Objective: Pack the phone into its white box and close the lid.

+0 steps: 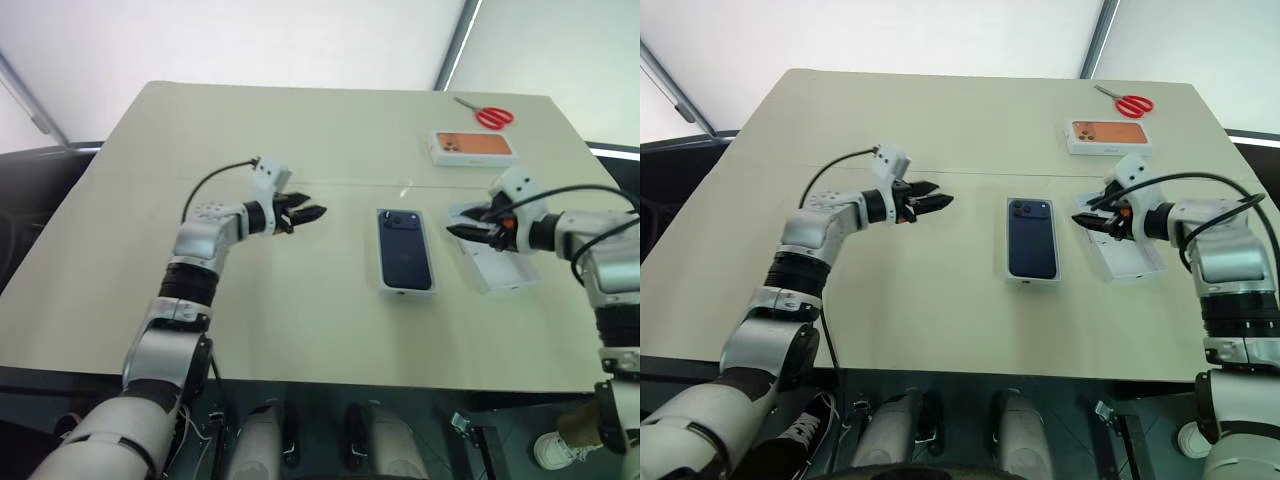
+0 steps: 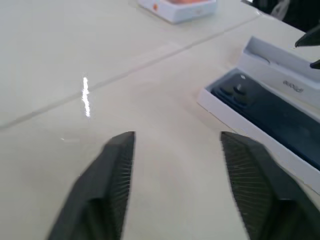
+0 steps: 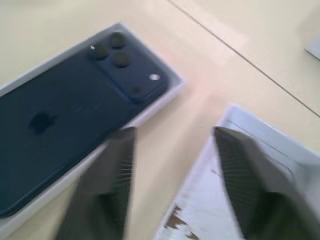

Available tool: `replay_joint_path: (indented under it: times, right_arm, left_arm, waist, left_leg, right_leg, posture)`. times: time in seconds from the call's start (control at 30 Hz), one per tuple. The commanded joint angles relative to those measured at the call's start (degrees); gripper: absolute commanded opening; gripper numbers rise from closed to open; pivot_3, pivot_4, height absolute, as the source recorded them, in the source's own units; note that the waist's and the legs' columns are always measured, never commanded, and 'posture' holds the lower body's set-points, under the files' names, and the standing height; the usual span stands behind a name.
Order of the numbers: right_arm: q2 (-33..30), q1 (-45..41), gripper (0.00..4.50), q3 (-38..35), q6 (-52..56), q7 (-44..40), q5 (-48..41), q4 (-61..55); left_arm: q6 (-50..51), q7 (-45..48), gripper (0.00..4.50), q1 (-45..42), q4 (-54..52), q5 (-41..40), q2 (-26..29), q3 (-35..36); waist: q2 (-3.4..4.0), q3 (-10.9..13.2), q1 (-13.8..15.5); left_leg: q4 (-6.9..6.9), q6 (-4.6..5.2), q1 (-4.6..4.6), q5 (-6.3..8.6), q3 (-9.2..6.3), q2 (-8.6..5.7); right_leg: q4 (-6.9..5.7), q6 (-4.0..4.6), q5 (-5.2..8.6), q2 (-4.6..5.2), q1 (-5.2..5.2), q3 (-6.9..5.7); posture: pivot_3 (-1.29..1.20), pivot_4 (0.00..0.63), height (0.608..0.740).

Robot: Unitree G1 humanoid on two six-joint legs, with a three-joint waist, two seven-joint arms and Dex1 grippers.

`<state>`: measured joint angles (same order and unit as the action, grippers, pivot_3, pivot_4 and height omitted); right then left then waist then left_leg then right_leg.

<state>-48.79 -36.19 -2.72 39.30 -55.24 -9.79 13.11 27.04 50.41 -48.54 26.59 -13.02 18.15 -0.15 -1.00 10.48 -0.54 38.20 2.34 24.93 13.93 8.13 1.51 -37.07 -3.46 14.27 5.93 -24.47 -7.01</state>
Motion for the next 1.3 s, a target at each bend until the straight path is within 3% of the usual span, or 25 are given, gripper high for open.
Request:
replay_joint_path:
  times: [0.03,0.13,0.23,0.33,0.53,0.73,1.03,1.13,1.3]
  right_arm:
    - [-1.40,-1.33,4.42,0.18,7.78,2.24,-0.15,-2.76]
    - [-0.11,-1.87,4.47,-0.08,17.87,3.58,-3.10,-6.81]
    - [-1.19,-1.98,4.47,2.19,21.07,4.19,-2.57,-8.79]
    - [-0.49,-6.01,4.47,1.74,26.89,6.65,-2.85,-4.39]
    - [-2.75,-5.64,4.47,7.15,31.65,7.03,-2.35,-5.71]
    - [-1.57,-7.70,4.47,7.07,39.78,10.08,-3.54,-6.48]
    - [-0.34,-9.35,4.47,7.84,42.44,13.91,-4.30,-9.01]
    - [0.09,-8.02,3.62,7.14,42.68,15.23,-4.65,-9.30]
    - [0.51,-4.95,1.04,7.29,40.60,17.19,-4.14,-9.36]
  left_arm:
    - [-1.78,3.01,4.50,2.80,-7.48,-3.35,1.59,1.65]
    - [-1.73,5.29,4.50,6.58,-13.02,-6.17,3.49,2.94]
    - [-1.60,8.53,4.50,11.08,-18.95,-8.46,6.34,3.02]
    - [-5.55,10.72,4.50,16.15,-23.98,-8.72,8.93,2.57]
    - [-14.17,12.83,4.50,22.77,-29.76,-7.28,11.32,1.24]
    - [-16.47,14.47,4.50,25.38,-31.34,-9.99,11.78,1.83]
    - [-17.86,14.25,4.50,25.27,-30.91,-10.87,11.30,1.48]
    - [-17.98,13.40,4.50,25.50,-30.98,-10.82,10.86,1.23]
    - [-18.09,12.21,4.50,25.82,-31.45,-10.65,10.47,0.97]
  waist:
    - [0.01,0.00,-0.09]
    - [0.05,0.01,-0.20]
    - [0.10,0.02,-0.44]
    - [0.25,0.07,-0.43]
    - [0.26,0.08,-0.11]
    - [0.31,0.06,-0.27]
    - [0.33,0.06,-0.12]
    - [0.32,0.06,-0.10]
    - [0.32,0.06,-0.15]
  left_leg:
    - [0.00,0.00,0.00,0.00,0.00,0.00]
    - [-0.01,-0.01,0.00,0.00,0.00,0.01]
    - [-0.03,-0.02,0.00,0.00,0.00,0.02]
    - [-0.04,-0.03,0.00,0.00,0.00,0.00]
    - [-0.04,-0.03,0.11,0.01,0.00,-0.04]
    - [-0.04,-0.02,0.18,0.01,0.00,-0.05]
    - [-0.03,0.00,0.32,0.00,0.00,-0.03]
    - [0.03,0.03,0.37,0.00,0.00,-0.04]
    - [0.04,0.04,0.37,0.00,0.00,-0.03]
  right_leg:
    - [0.00,0.00,0.00,0.01,0.00,0.00]
    - [-0.01,0.01,0.00,0.03,-0.03,0.01]
    - [-0.01,0.02,0.00,0.02,-0.04,0.01]
    - [-0.01,0.02,0.00,0.02,-0.05,0.02]
    - [0.04,0.05,0.01,0.10,-0.13,0.02]
    - [0.00,0.05,0.00,0.12,-0.23,0.02]
    - [-0.01,0.04,-0.01,0.02,-0.33,0.00]
    - [-0.01,0.02,-0.02,0.01,-0.33,0.00]
    - [-0.02,0.01,-0.02,-0.04,-0.32,-0.01]
  posture:
    - [0.00,0.150,0.738]
    - [0.00,0.150,0.738]
    - [0.00,0.150,0.738]
    - [0.00,0.150,0.738]
    - [0.00,0.150,0.738]
    - [0.00,0.150,0.738]
    - [0.00,0.150,0.738]
    - [0.00,0.150,0.738]
    - [0.00,0.150,0.738]
